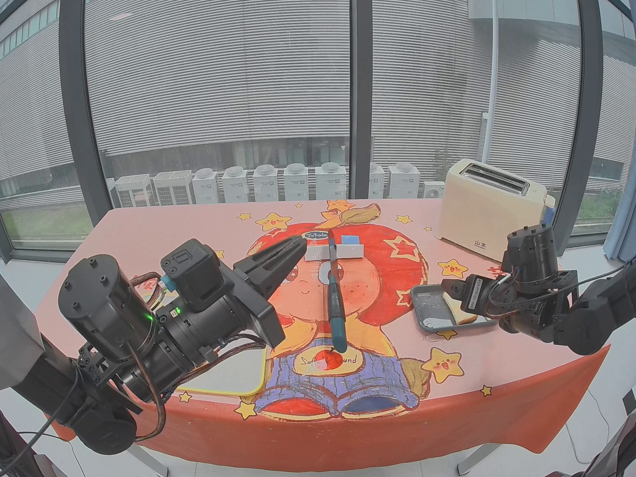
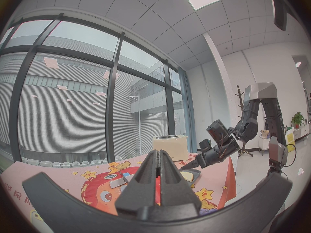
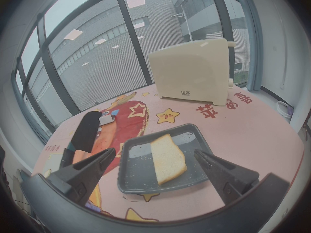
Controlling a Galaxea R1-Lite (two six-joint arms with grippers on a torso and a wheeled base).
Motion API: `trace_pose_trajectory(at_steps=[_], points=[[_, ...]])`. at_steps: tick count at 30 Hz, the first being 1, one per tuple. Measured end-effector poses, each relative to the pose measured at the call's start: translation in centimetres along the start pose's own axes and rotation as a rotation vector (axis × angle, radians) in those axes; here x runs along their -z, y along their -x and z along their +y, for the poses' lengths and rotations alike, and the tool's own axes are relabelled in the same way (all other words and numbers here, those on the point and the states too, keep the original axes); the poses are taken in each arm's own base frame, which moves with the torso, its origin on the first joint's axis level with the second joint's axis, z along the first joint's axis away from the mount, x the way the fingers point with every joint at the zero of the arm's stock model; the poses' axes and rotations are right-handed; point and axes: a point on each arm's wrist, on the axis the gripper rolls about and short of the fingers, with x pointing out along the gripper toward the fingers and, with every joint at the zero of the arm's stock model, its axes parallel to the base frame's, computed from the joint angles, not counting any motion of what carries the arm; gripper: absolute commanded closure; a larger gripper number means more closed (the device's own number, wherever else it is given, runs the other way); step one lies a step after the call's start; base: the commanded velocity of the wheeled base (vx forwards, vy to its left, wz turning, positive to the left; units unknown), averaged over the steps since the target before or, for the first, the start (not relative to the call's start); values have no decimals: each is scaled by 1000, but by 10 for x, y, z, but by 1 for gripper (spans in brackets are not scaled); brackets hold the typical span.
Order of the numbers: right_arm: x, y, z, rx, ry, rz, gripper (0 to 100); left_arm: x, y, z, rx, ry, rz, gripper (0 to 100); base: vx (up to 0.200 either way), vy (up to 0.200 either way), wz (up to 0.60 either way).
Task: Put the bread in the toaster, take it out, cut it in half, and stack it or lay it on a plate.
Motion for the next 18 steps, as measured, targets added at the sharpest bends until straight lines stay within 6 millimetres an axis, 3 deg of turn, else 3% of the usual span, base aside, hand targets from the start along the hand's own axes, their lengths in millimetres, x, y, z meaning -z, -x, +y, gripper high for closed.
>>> trace_pose_trajectory(at_steps=[18], points=[[-16, 34, -3, -46, 44, -89, 0, -1, 2, 0, -6, 9, 0, 100, 0, 0, 0]])
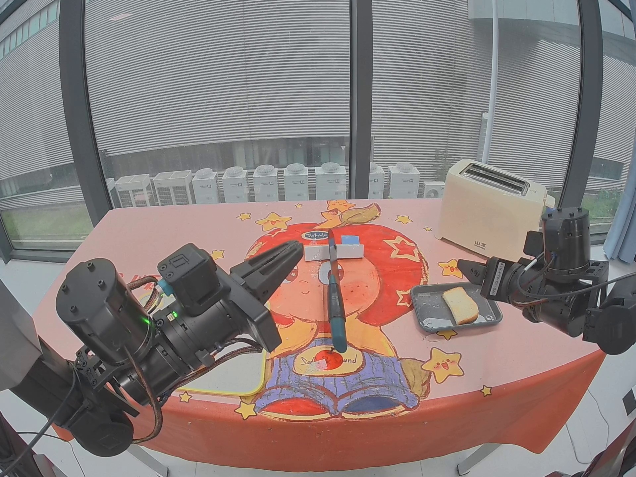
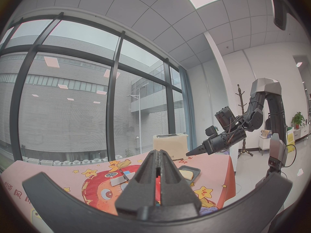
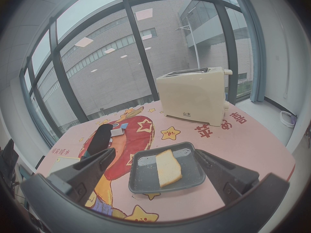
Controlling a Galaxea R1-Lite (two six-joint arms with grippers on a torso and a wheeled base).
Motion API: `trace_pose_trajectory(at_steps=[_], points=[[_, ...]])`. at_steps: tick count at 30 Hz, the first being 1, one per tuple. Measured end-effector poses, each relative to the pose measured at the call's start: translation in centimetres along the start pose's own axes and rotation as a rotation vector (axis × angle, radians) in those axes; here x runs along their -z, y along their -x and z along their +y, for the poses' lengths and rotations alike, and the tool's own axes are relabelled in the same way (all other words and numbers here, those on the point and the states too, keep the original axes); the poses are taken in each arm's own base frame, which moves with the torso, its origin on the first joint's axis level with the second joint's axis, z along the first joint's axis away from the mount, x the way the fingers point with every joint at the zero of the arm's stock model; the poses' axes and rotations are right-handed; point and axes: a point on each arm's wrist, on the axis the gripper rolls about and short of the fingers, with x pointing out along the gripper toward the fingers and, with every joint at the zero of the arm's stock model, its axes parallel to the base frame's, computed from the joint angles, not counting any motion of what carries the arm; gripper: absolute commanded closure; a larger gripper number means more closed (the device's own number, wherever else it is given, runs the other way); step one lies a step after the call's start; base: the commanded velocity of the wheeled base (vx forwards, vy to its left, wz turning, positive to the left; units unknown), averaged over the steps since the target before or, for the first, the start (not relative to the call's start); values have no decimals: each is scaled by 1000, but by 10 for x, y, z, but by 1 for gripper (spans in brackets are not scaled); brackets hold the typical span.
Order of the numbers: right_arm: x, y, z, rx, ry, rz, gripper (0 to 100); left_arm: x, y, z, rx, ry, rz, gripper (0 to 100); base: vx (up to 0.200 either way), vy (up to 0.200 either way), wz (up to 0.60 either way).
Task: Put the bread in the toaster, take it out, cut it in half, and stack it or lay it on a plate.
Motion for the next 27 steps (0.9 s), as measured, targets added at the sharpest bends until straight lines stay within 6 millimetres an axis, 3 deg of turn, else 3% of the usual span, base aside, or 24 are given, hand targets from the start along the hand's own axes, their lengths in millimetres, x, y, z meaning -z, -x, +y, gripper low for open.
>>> trace_pose_trajectory(at_steps=[8, 14, 27], points=[[-1, 2, 0, -2, -2, -5, 0, -9, -9, 1, -5, 0, -48, 100, 0, 0, 0], [-1, 1, 0, -1, -1, -3, 0, -6, -4, -1, 8, 31, -30, 100, 0, 0, 0], [0, 0, 0, 0, 0, -1, 0, -8, 5, -3, 8, 36, -23, 100, 0, 200, 0]])
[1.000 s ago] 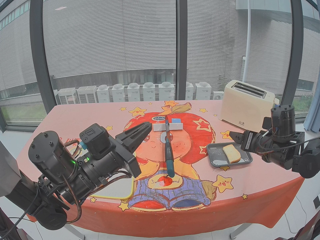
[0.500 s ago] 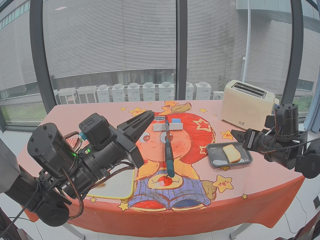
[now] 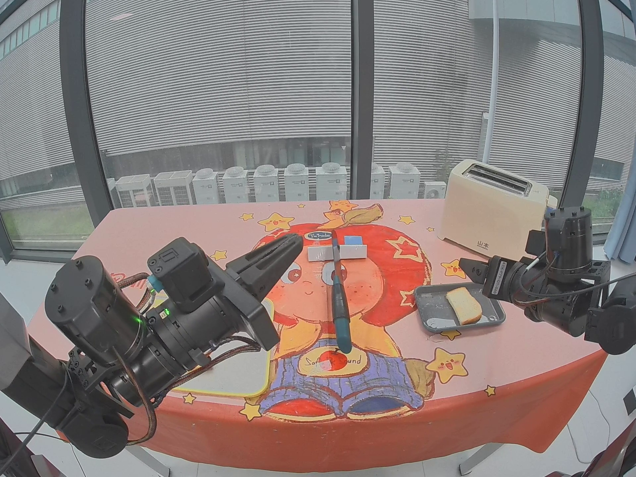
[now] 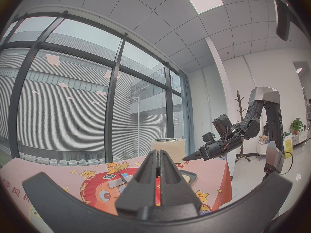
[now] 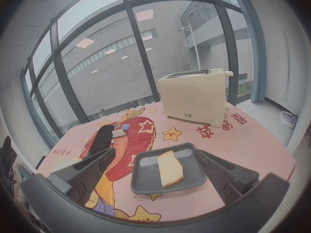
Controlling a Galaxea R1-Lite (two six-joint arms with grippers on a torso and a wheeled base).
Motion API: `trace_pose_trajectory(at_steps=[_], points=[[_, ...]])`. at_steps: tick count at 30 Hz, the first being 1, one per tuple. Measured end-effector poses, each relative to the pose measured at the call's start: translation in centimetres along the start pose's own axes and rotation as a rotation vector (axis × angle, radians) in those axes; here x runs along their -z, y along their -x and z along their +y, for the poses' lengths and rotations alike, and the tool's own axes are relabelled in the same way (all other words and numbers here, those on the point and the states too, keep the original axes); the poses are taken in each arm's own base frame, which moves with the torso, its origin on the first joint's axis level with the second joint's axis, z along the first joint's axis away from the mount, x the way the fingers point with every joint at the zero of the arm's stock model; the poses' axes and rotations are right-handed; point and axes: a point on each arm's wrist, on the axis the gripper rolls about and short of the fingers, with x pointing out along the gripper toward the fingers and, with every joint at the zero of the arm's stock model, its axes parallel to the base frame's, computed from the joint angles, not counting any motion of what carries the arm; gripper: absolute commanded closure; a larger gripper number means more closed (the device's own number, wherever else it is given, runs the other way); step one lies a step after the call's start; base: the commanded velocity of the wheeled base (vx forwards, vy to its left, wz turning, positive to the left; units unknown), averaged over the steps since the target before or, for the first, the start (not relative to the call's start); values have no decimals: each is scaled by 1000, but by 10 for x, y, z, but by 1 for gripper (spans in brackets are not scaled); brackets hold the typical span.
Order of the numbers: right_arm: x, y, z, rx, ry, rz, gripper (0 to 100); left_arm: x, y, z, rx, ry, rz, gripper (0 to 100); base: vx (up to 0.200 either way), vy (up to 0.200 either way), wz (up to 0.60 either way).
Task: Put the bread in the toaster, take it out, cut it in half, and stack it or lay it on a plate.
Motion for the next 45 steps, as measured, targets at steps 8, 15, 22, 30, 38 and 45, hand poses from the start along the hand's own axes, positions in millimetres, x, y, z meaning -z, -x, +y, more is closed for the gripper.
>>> trace_pose_trajectory(at_steps=[8, 15, 22, 30, 38, 45], points=[[0, 0, 0, -1, 1, 1, 0, -1, 1, 0, 1, -2, -1, 100, 0, 200, 0], [4, 1, 0, -1, 25, 11, 0, 0, 1, -1, 2, -4, 0, 100, 0, 200, 0], [9, 3, 3, 5, 39, 16, 0, 1, 0, -1, 5, -4, 4, 100, 0, 200, 0], [9, 3, 4, 2, 42, 18, 0, -3, -5, -2, 6, 2, -21, 100, 0, 100, 0], [10, 4, 5, -3, 42, 18, 0, -26, -24, -17, -40, 72, -140, 100, 0, 0, 0], [10, 3, 5, -2, 43, 20, 0, -30, -27, -19, -43, 90, -162, 100, 0, 0, 0]])
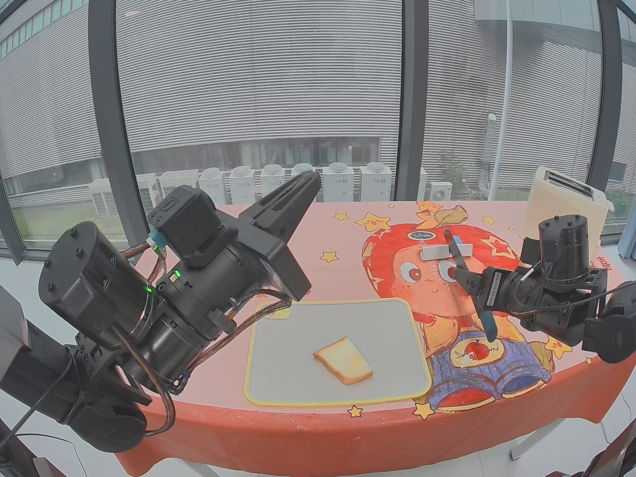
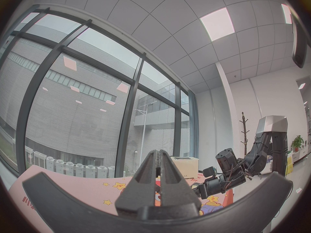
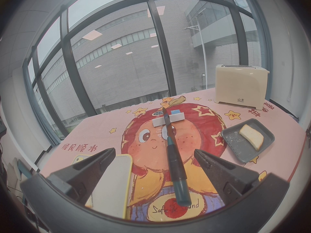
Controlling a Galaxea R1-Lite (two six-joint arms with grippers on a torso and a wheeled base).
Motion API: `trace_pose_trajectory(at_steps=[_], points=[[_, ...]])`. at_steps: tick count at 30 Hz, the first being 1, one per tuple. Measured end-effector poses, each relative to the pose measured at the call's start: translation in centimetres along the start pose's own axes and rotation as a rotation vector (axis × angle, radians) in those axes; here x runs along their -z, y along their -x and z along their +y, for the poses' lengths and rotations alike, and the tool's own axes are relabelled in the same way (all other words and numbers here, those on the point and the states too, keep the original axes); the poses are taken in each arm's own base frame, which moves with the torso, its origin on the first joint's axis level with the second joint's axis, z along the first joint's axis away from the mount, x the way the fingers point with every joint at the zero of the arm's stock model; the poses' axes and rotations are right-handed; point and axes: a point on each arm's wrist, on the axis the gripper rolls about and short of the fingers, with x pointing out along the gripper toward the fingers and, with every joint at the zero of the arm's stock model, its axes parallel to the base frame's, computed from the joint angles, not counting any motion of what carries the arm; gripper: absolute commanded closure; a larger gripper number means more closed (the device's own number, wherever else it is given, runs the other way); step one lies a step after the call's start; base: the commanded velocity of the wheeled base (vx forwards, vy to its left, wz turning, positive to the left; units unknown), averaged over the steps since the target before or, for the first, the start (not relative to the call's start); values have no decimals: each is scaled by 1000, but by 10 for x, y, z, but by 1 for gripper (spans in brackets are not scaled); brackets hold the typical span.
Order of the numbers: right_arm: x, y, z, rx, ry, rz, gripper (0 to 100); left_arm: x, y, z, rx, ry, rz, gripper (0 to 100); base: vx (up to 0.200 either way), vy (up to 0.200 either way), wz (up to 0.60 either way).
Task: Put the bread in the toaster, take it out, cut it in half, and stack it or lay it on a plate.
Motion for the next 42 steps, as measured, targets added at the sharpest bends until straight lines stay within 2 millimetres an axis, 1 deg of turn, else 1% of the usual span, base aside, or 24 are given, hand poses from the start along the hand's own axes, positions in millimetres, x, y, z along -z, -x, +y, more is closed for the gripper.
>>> trace_pose_trajectory(at_steps=[2, 8, 13, 15, 17, 21, 23, 28, 31, 35, 37, 42], points=[[0, 0, 0, 0, 0, 1, 0, 1, 1, 1, -3, -7, 7, 100, 0, 0, 0], [0, 0, 0, 1, 1, 1, 0, 5, 4, 12, -55, -42, 51, 100, 0, 0, 0], [1, 1, 1, -4, 5, 4, 0, 14, 16, 15, -74, -47, 136, 100, 0, 0, 0], [3, 1, 3, -12, 9, 7, 0, 14, 26, 15, -78, -50, 160, 100, 0, 0, 0], [4, 2, 4, -17, 13, 10, 0, 8, 33, 14, -78, -49, 153, 100, 0, 0, 0], [6, 3, 7, -25, 19, 14, 0, -12, 50, 12, -82, -47, 120, 100, 0, 0, 0], [7, 4, 7, -27, 21, 17, 0, -18, 63, 12, -88, -47, 143, 100, 0, 0, 0], [9, 5, 9, -35, 27, 21, 0, -20, 100, 12, -104, -45, 265, 100, 0, 0, 0], [11, 5, 11, -39, 34, 26, 0, -22, 115, 12, -102, -38, 288, 100, 0, 0, 0], [14, 6, 13, -43, 42, 34, 0, -23, 125, 13, -97, -40, 309, 100, 0, 0, 0], [15, 6, 15, -47, 46, 38, 0, -21, 129, 15, -94, -44, 335, 100, -200, 0, 0], [20, 8, 21, -71, 60, 48, 0, -23, 131, 18, -109, -52, 333, 100, -200, 0, 0]])
